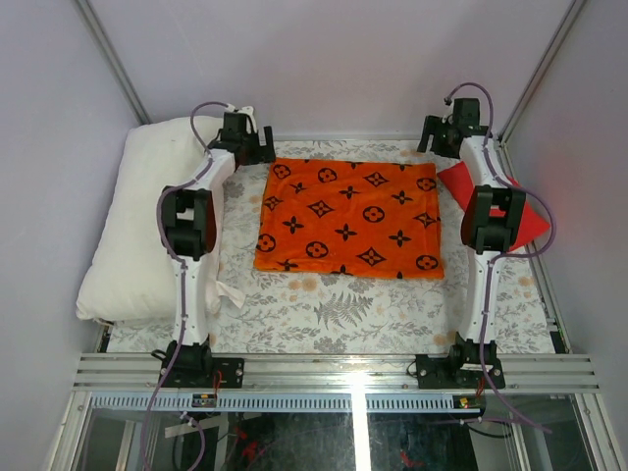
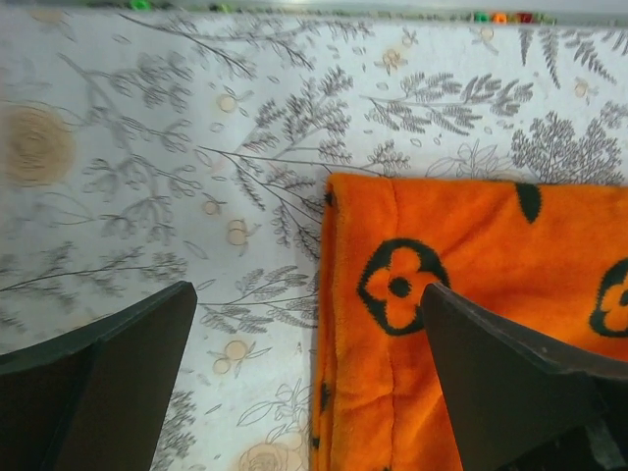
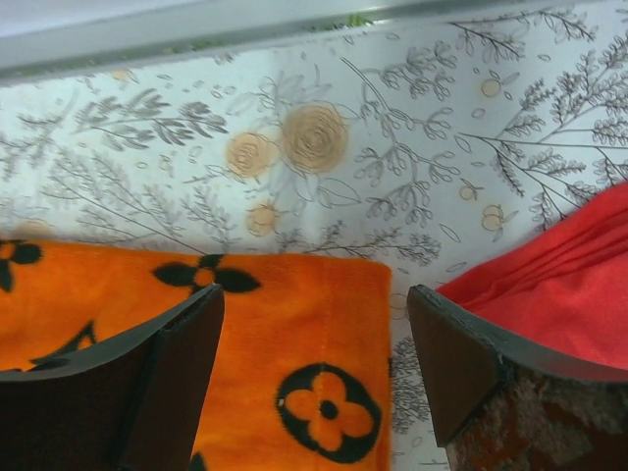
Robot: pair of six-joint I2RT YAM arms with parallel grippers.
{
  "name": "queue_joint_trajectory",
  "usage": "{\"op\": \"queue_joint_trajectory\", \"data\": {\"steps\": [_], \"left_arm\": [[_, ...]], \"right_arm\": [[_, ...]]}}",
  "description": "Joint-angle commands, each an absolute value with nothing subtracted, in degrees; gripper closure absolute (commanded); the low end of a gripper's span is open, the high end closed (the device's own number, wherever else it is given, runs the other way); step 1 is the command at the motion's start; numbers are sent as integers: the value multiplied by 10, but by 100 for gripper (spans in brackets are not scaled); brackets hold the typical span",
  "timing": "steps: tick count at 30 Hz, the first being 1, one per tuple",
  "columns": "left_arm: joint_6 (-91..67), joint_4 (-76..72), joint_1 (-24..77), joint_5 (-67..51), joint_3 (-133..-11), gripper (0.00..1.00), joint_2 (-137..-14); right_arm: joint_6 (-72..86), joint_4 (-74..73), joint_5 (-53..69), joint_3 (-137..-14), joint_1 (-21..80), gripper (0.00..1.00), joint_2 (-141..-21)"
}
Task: Remove the pillowcase from the pillow
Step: Fold the pillowcase.
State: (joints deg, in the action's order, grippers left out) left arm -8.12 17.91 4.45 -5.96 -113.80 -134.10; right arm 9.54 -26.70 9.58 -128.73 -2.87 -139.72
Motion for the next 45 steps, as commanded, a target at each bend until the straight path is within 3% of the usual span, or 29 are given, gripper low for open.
{"op": "queue_joint_trajectory", "data": {"steps": [1, 19, 30, 32, 34, 36, 38, 42, 45], "left_arm": [[-88, 175, 51, -107, -1170, 3, -1379], [-114, 141, 51, -132, -1168, 4, -1413], [-120, 164, 51, -169, -1221, 2, -1445], [-124, 163, 51, -180, -1231, 1, -1451], [-130, 170, 50, -194, -1250, 0, -1464], [-135, 187, 50, -201, -1278, 0, -1481], [-141, 194, 48, -212, -1285, 5, -1489], [-148, 197, 46, -237, -1273, 27, -1490], [-149, 206, 45, -248, -1257, 34, -1483]], "right_arm": [[52, -259, 93, -1275, -41, 20, -1389], [57, -225, 177, -1247, -50, 40, -1453], [91, -190, 188, -1178, -66, 68, -1430], [102, -187, 197, -1180, -71, 79, -1432], [113, -186, 213, -1188, -78, 100, -1435], [123, -184, 230, -1191, -82, 100, -1436], [126, -182, 231, -1191, -84, 100, -1434], [129, -183, 228, -1190, -85, 100, -1432], [132, -183, 227, -1190, -85, 100, -1430]]}}
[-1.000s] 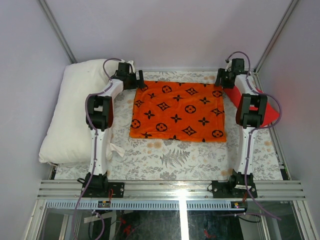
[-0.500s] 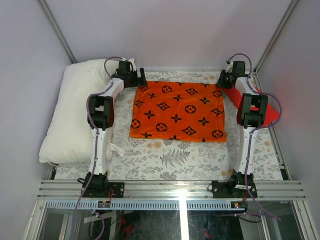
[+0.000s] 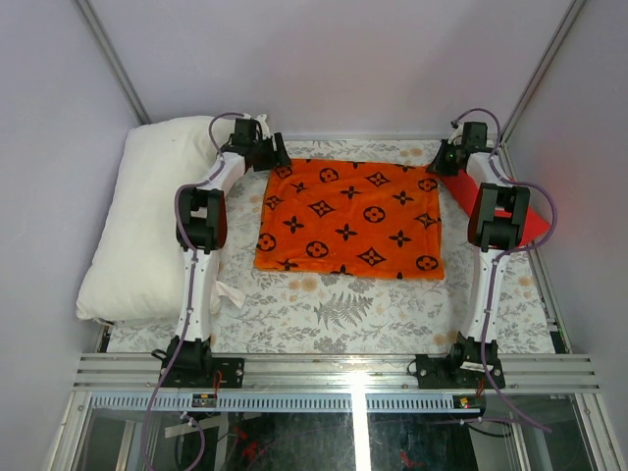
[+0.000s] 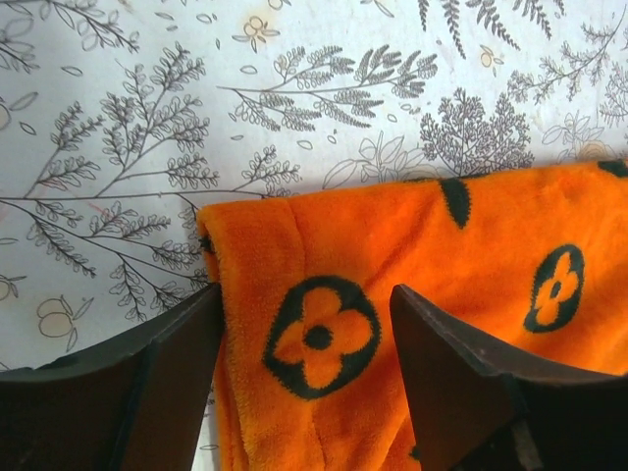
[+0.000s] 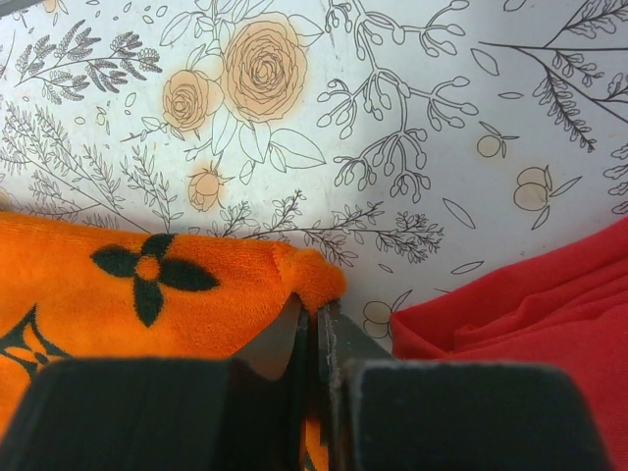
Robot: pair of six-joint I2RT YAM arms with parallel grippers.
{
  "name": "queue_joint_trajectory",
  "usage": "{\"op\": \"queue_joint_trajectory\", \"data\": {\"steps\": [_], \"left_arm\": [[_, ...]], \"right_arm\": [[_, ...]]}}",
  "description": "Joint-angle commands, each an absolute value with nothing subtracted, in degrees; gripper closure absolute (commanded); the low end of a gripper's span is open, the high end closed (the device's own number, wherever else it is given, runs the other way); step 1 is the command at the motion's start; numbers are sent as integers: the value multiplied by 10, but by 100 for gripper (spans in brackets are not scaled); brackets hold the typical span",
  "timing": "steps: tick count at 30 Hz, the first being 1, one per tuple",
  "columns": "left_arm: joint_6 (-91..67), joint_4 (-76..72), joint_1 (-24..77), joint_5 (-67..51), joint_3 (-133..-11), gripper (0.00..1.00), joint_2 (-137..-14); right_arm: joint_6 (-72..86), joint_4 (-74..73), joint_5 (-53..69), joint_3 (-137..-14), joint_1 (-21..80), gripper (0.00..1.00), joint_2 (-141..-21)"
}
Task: Remove the pillowcase from the pillow
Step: Fold the pillowcase.
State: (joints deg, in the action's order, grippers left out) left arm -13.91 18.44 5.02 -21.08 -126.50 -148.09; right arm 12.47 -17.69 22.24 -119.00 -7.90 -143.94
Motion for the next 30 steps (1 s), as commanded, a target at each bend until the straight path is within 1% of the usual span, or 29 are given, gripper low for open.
{"op": "queue_joint_trajectory", "data": {"steps": [1, 2, 3, 5, 9, 10, 11, 12, 13, 14, 19, 23, 26, 28, 30], "left_arm": [[-150, 202, 45, -249, -1247, 35, -1479], [-151, 196, 45, -251, -1238, 36, -1477], [-153, 192, 45, -252, -1235, 39, -1478], [-161, 190, 44, -246, -1244, 49, -1483], [-194, 162, 36, -254, -1259, 61, -1491], [-203, 154, 33, -254, -1262, 66, -1493], [-214, 149, 29, -253, -1267, 73, -1495], [-223, 144, 25, -253, -1271, 83, -1496], [-233, 139, 21, -250, -1271, 96, -1495], [-241, 134, 16, -245, -1270, 100, -1492], [-238, 114, 0, -206, -1248, 100, -1453], [-225, 83, -1, -164, -1228, 100, -1416], [-219, 94, -1, -155, -1268, 100, -1419], [-217, 104, 0, -158, -1294, 100, -1423], [-212, 101, 1, -159, -1293, 100, -1413]], "right_arm": [[133, -183, 227, -1190, -85, 100, -1429], [135, -182, 230, -1190, -85, 100, -1429], [137, -182, 233, -1191, -85, 100, -1428], [140, -180, 240, -1192, -86, 100, -1427], [144, -179, 249, -1193, -86, 100, -1423], [146, -180, 252, -1193, -86, 100, -1422], [147, -181, 256, -1194, -86, 100, -1421], [148, -182, 260, -1195, -86, 100, -1420], [149, -182, 264, -1194, -86, 100, -1418], [150, -181, 266, -1193, -86, 100, -1417], [182, -161, 288, -1206, -85, 100, -1417], [207, -201, 307, -1331, -85, 100, -1474], [214, -229, 308, -1406, -85, 100, -1495], [216, -215, 302, -1401, -85, 100, -1481], [214, -196, 292, -1382, -85, 100, -1459]]}}
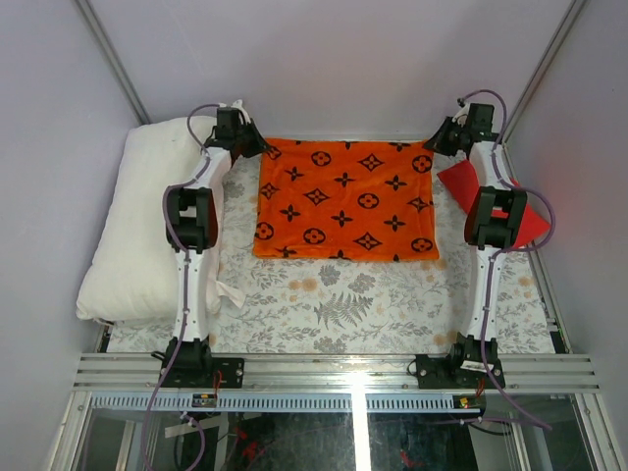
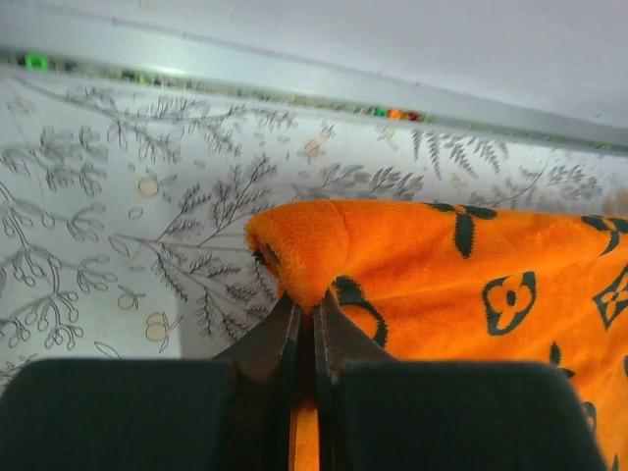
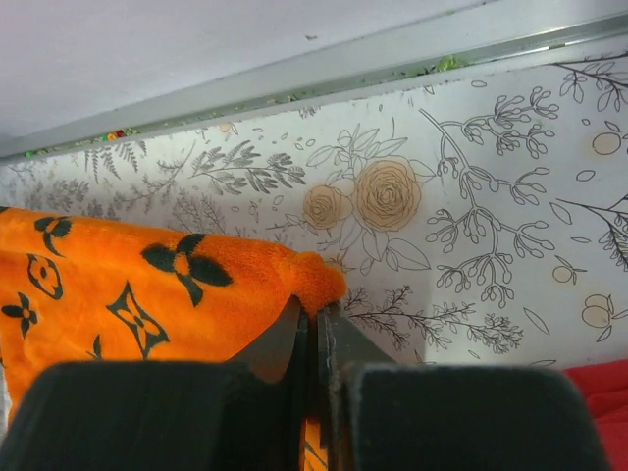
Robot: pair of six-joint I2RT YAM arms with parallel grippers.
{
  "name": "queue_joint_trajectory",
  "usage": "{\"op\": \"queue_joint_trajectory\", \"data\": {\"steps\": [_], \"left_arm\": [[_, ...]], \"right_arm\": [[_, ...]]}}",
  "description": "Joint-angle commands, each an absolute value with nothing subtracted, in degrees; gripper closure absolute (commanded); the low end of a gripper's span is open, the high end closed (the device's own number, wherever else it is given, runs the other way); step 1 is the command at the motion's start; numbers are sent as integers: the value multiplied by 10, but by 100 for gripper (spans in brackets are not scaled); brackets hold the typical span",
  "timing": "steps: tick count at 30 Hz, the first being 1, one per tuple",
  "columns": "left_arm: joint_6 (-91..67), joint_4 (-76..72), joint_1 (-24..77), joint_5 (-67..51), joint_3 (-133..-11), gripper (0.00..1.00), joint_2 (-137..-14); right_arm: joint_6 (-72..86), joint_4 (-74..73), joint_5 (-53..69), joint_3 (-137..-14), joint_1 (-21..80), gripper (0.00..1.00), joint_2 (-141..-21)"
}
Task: Remove the pillowcase from the pillow
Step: Fold the pillowcase.
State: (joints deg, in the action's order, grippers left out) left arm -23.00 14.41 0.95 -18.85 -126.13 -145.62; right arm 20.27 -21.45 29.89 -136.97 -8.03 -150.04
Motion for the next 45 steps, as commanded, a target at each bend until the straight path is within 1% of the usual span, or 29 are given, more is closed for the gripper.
{"op": "queue_joint_trajectory", "data": {"steps": [1, 6, 9, 13, 18, 24, 29, 39, 45], "left_arm": [[-207, 97, 2, -156, -1286, 100, -1401], [-175, 74, 11, -132, -1223, 100, -1339], [-158, 60, 18, -122, -1180, 100, -1303], [-145, 43, 23, -102, -1117, 100, -1256], [-156, -14, 23, -76, -982, 100, -1186], [-170, -61, 23, -57, -856, 100, -1092], [-184, -93, 23, -49, -763, 100, -1032], [-206, -132, 24, -55, -609, 100, -963], [-216, -131, 27, -66, -557, 100, -938]], "right_arm": [[213, -192, 288, -1375, -85, 100, -1450], [215, -196, 286, -1359, -85, 100, -1418], [233, -176, 292, -1319, -85, 100, -1384], [252, -134, 285, -1208, -85, 100, -1309], [254, -84, 253, -1055, -85, 100, -1201], [253, -47, 215, -886, -88, 100, -1074], [276, -37, 202, -794, -90, 100, -1005], [358, -5, 161, -609, -90, 100, -901], [374, -6, 125, -550, -90, 100, -851]]}}
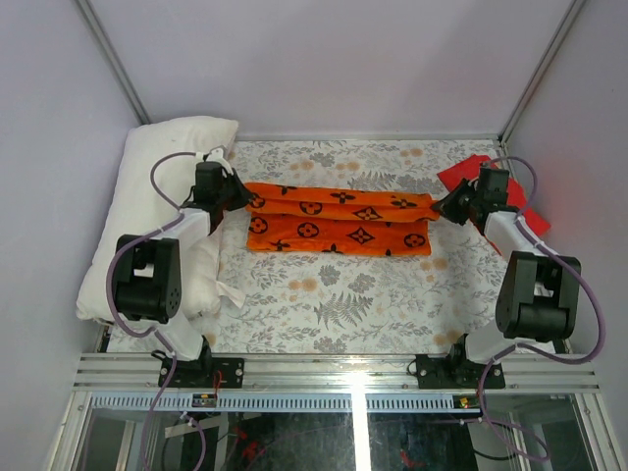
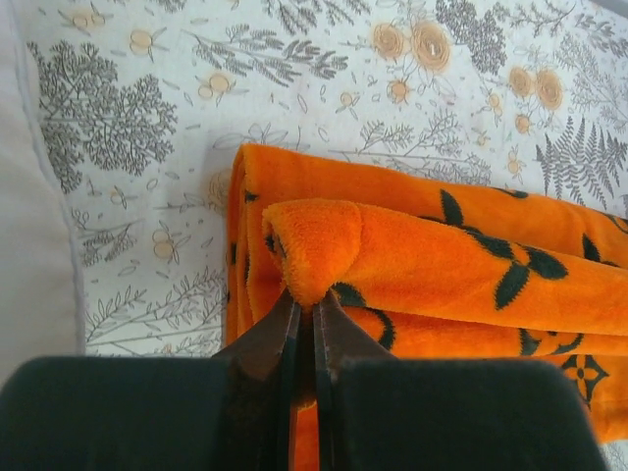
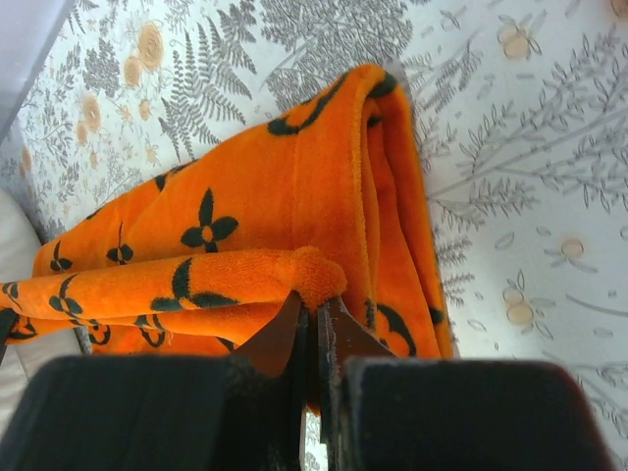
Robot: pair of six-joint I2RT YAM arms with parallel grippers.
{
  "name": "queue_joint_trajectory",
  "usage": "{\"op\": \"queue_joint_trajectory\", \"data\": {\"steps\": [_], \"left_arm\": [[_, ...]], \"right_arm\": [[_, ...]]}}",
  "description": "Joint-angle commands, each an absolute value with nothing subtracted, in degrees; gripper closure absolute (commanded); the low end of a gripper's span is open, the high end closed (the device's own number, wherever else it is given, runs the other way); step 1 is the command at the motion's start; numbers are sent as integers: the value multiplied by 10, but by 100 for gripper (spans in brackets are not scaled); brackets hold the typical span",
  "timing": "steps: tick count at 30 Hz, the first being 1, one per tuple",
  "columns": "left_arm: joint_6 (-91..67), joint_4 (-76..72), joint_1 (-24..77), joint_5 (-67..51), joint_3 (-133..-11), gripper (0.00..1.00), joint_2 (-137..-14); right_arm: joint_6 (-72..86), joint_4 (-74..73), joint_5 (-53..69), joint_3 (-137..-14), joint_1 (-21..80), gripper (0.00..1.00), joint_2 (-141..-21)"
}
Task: Remove the pillowcase from the pillow
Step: Fold the pillowcase.
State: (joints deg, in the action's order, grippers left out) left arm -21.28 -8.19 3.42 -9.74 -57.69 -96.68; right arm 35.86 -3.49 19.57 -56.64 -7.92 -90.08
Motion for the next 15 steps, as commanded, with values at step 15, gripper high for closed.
{"op": "queue_joint_trajectory", "data": {"steps": [15], "left_arm": [[-244, -106, 27, -84, -497, 99, -952]], "right_arm": [[423, 13, 119, -466, -90, 100, -842]]}}
